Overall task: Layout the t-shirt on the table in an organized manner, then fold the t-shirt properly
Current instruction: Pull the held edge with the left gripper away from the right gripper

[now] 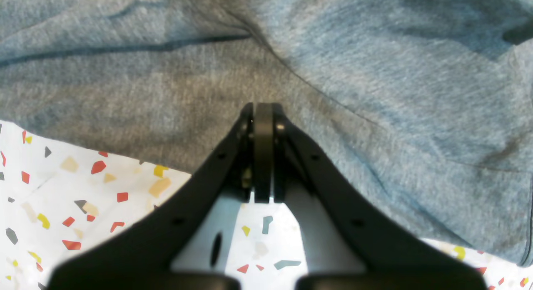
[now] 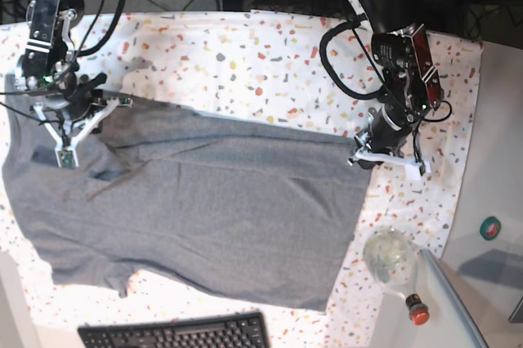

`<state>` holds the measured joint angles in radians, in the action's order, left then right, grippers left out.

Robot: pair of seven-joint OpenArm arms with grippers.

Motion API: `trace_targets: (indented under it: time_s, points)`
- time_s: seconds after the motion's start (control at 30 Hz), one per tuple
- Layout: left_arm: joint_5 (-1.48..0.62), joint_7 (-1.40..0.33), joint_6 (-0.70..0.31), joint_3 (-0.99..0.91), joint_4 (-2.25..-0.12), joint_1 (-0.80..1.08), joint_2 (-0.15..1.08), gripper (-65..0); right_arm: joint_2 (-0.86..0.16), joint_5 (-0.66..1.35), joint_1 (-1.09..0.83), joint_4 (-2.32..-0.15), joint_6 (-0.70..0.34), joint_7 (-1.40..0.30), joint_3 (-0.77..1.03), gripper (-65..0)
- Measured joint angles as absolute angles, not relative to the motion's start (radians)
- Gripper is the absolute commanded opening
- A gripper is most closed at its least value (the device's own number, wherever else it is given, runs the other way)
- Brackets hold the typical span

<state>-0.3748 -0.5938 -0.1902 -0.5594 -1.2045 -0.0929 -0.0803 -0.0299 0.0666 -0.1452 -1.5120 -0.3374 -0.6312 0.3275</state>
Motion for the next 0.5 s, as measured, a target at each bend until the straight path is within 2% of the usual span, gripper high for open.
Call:
trace_targets:
  time_s: [0.3, 0.4, 0.5]
  points:
    - [-0.369, -0.601, -0.186, -0.554, -1.196, -0.143, -0.104, -65.0, -0.030, 0.067, -0.144, -1.512, -0.337, -0.631, 0.327, -65.0]
    - [-0.376, -0.600, -0.131, -0.534, -1.173, -0.167, -0.108, -65.0, -0.030, 0.067, -0.144, -1.512, -0.337, -0.631, 0.327, -65.0]
    - [-0.373, -0.601, -0.126, -0.502, -1.126, -0.186, -0.105, -65.0, -0.030, 0.067, -0.144, -1.512, -0.337, -0.630, 0.327, -65.0]
